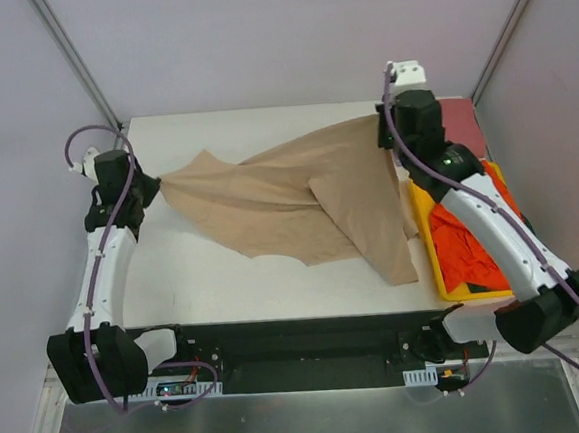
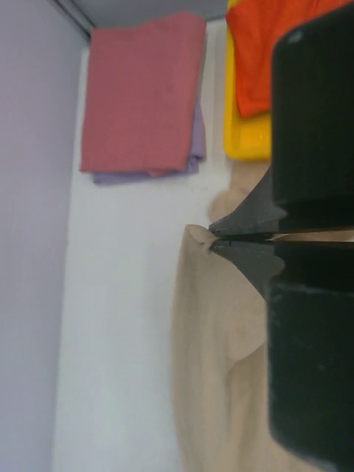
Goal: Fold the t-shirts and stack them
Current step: Flatten out the tshirt
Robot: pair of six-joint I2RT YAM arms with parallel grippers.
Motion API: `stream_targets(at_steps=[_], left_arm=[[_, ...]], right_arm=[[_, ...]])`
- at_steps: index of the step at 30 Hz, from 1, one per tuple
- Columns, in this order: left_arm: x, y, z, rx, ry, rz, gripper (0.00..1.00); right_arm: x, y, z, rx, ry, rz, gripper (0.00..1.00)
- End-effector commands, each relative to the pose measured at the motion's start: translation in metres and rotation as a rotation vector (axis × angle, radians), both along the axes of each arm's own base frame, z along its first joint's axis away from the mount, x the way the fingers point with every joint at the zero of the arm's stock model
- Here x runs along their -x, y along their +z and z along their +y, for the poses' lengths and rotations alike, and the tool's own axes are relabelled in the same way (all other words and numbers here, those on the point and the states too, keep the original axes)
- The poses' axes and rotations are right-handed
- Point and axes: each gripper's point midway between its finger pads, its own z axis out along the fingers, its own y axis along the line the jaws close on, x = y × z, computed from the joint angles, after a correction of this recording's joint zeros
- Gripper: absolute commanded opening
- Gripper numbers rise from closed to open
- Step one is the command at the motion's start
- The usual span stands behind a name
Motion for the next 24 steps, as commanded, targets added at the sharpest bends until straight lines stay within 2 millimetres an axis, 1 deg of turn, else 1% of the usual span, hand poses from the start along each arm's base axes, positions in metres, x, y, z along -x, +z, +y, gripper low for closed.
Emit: stream_targets(at_steps=[1,3,4,6,8,10,11,13,14,17,18,20,21,23,24], left_arm=[[-0.009,0.122,0.023,-0.137,0.062,-0.264,0.0],[-0.004,0.165,0.026,-0.179,0.066,-0.349,0.0],[0.0,0.187,0.028,-0.204,0.067,-0.393,0.0],[0.014,0.227,0.028,-0.241,0.069,-0.479,0.0],[0.033,0.268,0.026,-0.274,0.067,-0.572,0.0],[0.056,0.306,0.026,-0.324,0.071,-0.661,0.0],[0.07,0.327,0.024,-0.347,0.07,-0.71,0.0],[0.099,0.366,0.019,-0.413,0.054,-0.804,0.0],[0.114,0.386,0.015,-0.455,0.035,-0.852,0.0],[0.16,0.436,0.007,-0.553,0.021,-0.98,0.0],[0.181,0.455,0.003,-0.587,0.022,-1.033,0.0],[0.215,0.481,-0.002,-0.626,0.028,-1.119,0.0],[0.226,0.489,-0.004,-0.647,0.029,-1.145,0.0],[0.242,0.506,-0.009,-0.673,0.02,-1.197,0.0],[0.248,0.512,-0.013,-0.685,0.005,-1.221,0.0]], right_arm=[[0.025,0.092,-0.05,0.048,-0.043,-0.178,0.0],[0.042,0.132,-0.075,0.061,-0.093,-0.259,0.0],[0.051,0.15,-0.083,0.071,-0.104,-0.298,0.0],[0.071,0.181,-0.098,0.073,-0.125,-0.371,0.0],[0.095,0.211,-0.106,0.058,-0.109,-0.443,0.0],[0.12,0.235,-0.108,0.044,-0.056,-0.504,0.0],[0.132,0.244,-0.109,0.05,-0.021,-0.531,0.0],[0.161,0.26,-0.102,0.045,0.09,-0.587,0.0],[0.174,0.264,-0.1,0.046,0.137,-0.598,0.0],[0.215,0.283,-0.1,0.008,0.226,-0.665,0.0],[0.228,0.29,-0.099,-0.004,0.258,-0.694,0.0],[0.25,0.3,-0.1,-0.036,0.299,-0.734,0.0],[0.262,0.304,-0.095,-0.049,0.354,-0.752,0.0],[0.285,0.31,-0.092,-0.091,0.412,-0.789,0.0],[0.292,0.311,-0.091,-0.107,0.43,-0.798,0.0]])
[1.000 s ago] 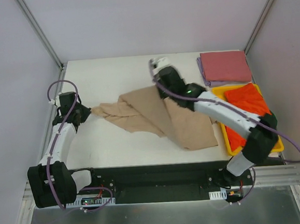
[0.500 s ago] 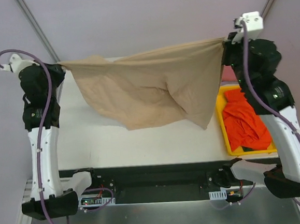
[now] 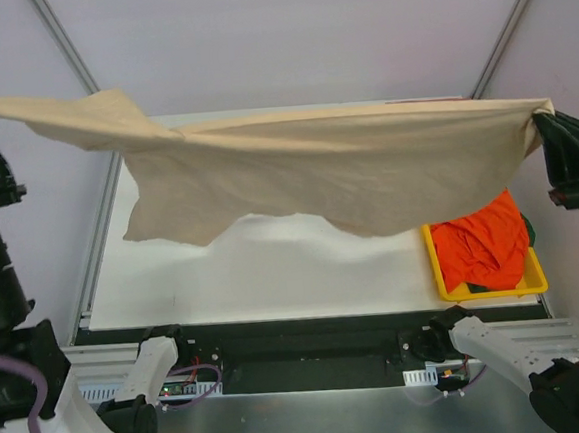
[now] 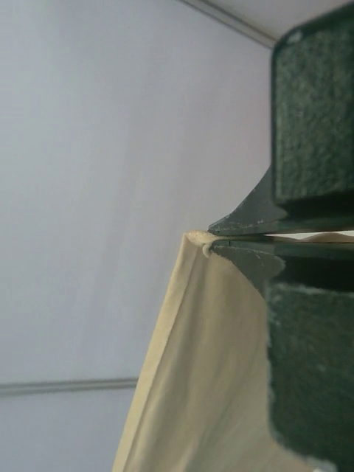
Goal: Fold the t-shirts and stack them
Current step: Flatten out the tshirt
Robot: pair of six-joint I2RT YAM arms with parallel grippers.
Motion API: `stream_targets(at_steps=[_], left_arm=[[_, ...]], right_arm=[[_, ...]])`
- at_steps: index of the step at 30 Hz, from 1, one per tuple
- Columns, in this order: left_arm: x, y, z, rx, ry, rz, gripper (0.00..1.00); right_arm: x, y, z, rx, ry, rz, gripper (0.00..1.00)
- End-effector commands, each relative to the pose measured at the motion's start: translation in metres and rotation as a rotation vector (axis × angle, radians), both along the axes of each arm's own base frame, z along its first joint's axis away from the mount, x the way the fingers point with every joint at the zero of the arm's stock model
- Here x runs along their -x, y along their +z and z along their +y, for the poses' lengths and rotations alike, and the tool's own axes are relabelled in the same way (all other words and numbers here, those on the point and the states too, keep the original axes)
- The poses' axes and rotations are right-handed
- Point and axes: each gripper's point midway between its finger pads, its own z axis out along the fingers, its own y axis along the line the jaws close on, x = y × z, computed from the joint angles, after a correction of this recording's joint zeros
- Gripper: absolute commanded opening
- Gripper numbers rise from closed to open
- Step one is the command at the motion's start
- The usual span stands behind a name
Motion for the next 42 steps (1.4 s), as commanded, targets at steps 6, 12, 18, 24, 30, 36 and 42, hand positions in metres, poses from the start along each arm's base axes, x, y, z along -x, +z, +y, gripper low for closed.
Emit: stream_targets(at_steps=[6,12,18,24,30,36,42], left_arm=[[0.0,0.038,-0.013,-0.17,0.004,-0.101,0.0],[-0.134,-0.008,-0.007,-0.2,-0.049,0.099,0.0],[-0.329,-0.135,-0.013,-0.261,-0.222,0.434,0.0],[-0.468,-0.35,-0.015,-0.336,-0.302,0.831,0.23],[-0.501,-0.47,-0.006,-0.316,-0.274,1.07,0.99],[-0.489,-0.454,0.002,-0.283,-0.213,1.078,0.99],[-0.44,-0.408,-0.001,-0.166,-0.198,1.064,0.99]], right_arm=[[0.009,0.0,0.006,-0.011,0.052,-0.002,0.0],[-0.094,-0.047,0.002,0.038,-0.216,0.148,0.0],[-0.232,-0.151,0.0,0.186,-0.547,0.362,0.02],[-0.362,-0.328,0.043,0.276,-0.444,0.675,0.06],[-0.424,-0.444,0.061,0.327,-0.449,0.915,0.49],[-0.418,-0.423,0.071,0.254,-0.406,0.931,0.96],[-0.363,-0.387,0.075,0.117,-0.333,0.984,0.96]])
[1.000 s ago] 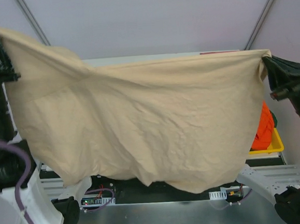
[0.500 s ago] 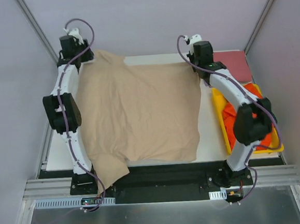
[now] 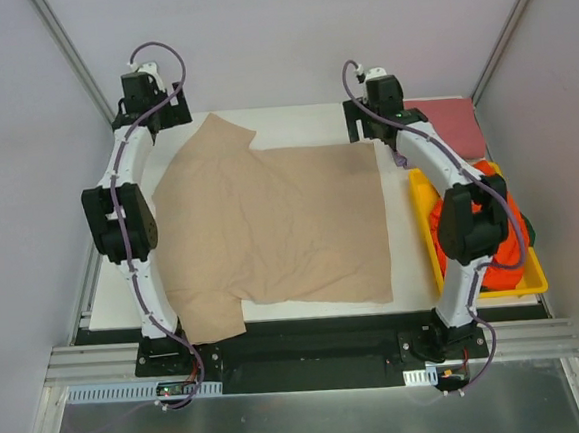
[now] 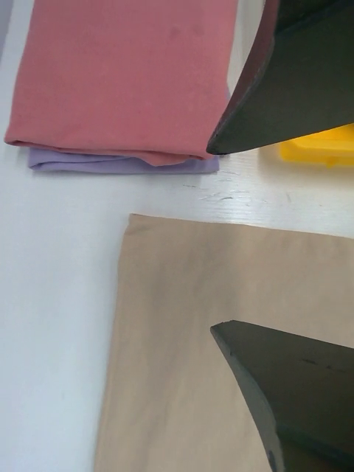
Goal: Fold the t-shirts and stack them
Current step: Flatten out the tshirt
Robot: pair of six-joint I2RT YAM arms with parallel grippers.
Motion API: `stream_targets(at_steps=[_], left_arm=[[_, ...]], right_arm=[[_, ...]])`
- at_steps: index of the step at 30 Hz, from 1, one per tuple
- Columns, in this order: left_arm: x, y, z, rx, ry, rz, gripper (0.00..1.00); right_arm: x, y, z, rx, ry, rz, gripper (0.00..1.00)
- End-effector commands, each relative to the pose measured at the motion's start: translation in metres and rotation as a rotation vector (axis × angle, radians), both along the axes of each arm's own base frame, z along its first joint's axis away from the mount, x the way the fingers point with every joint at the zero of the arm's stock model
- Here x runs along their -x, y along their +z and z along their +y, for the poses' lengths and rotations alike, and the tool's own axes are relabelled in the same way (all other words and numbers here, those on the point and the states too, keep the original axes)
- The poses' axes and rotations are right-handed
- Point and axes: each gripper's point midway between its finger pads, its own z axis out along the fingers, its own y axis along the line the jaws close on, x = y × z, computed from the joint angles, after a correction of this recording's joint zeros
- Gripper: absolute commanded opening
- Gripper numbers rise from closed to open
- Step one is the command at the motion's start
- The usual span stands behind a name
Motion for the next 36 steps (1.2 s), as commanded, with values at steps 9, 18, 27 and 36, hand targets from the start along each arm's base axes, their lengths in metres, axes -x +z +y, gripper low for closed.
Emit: stream_targets(at_steps=[9,18,27,36], left_arm=[[0.18,0.043,-0.032,0.303,0.15,0.098,0.99],[0.198,-0.034,-0.017,0.271,0.247,0.304,0.99],[0.161,-0.09,-0.008,0.312,0.278,0.481,0.99],[0.126,-0.127,0.0,0.314,0.313,0.578,0.99]], right_arm=[[0.159,0.023,0.063,-0.507,0.062,0.181,0.96],[0.161,-0.052,0.061,-0.376,-0.005,0.341,0.96],[0.132,-0.107,0.055,-0.334,-0.081,0.499,0.96],[0.097,-0.131,0.045,-0.407,-0.142,0.574,0.96]])
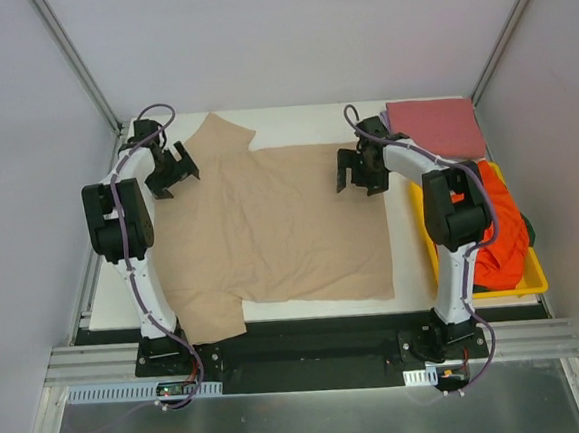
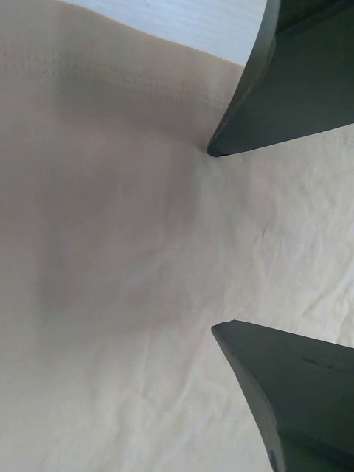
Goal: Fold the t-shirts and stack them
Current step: Flatten out the tshirt
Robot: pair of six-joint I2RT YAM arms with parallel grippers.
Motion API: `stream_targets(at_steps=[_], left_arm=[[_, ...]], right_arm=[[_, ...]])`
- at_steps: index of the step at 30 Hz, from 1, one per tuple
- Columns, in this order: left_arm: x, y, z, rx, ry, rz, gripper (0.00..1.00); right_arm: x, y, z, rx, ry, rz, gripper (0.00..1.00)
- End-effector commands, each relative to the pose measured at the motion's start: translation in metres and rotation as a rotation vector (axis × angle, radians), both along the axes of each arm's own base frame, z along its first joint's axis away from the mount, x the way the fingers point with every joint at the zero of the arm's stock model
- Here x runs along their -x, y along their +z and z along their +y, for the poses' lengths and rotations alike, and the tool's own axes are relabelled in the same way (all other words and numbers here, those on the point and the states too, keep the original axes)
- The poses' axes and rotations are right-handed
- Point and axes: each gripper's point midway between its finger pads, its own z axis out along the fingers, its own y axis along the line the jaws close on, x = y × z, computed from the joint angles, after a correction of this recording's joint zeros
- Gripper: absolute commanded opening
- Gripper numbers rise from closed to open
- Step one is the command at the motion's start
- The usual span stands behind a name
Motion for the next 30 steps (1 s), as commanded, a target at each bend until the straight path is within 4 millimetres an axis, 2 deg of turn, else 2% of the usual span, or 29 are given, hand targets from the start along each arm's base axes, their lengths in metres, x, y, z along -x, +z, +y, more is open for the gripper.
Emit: stream_targets(at_steps=[1,9,12,15,17,21,24,25,26,27,29,30], left_arm=[[-0.018,-0.01,0.002,0.026,0.024,0.044,0.99],[-0.062,-0.02,-0.002,0.081,0.016,0.024,0.99],[-0.081,-0.018,-0.003,0.104,0.016,-0.007,0.99],[-0.104,-0.007,-0.004,0.12,0.009,-0.065,0.99],[-0.11,-0.004,-0.005,0.137,0.003,-0.08,0.99],[-0.106,0.011,-0.007,0.147,0.016,-0.09,0.99],[-0.099,0.039,-0.008,0.141,-0.003,-0.129,0.99],[-0.095,0.05,-0.009,0.136,-0.005,-0.142,0.99],[-0.09,0.066,-0.01,0.126,-0.009,-0.161,0.99],[-0.082,0.079,-0.008,0.098,-0.003,-0.175,0.99],[-0.057,0.102,-0.008,0.038,0.015,-0.187,0.99],[-0.036,0.097,-0.01,0.019,0.02,-0.155,0.99]], right_arm=[[-0.017,-0.002,0.0,-0.049,-0.029,0.043,0.96],[-0.065,0.0,-0.005,-0.097,-0.048,0.05,0.96],[-0.085,0.001,-0.012,-0.099,-0.066,0.029,0.96],[-0.102,-0.003,-0.018,-0.116,-0.073,0.02,0.96],[-0.113,0.002,-0.016,-0.134,-0.069,0.001,0.96],[-0.119,0.015,-0.008,-0.175,-0.05,-0.026,0.96],[-0.115,0.036,-0.007,-0.151,-0.011,-0.077,0.96],[-0.113,0.049,-0.008,-0.141,-0.001,-0.101,0.96],[-0.109,0.057,-0.008,-0.129,0.008,-0.114,0.96],[-0.103,0.069,-0.009,-0.117,0.01,-0.134,0.96],[-0.084,0.079,-0.009,-0.071,0.036,-0.157,0.96],[-0.074,0.096,-0.01,-0.047,0.044,-0.199,0.96]])
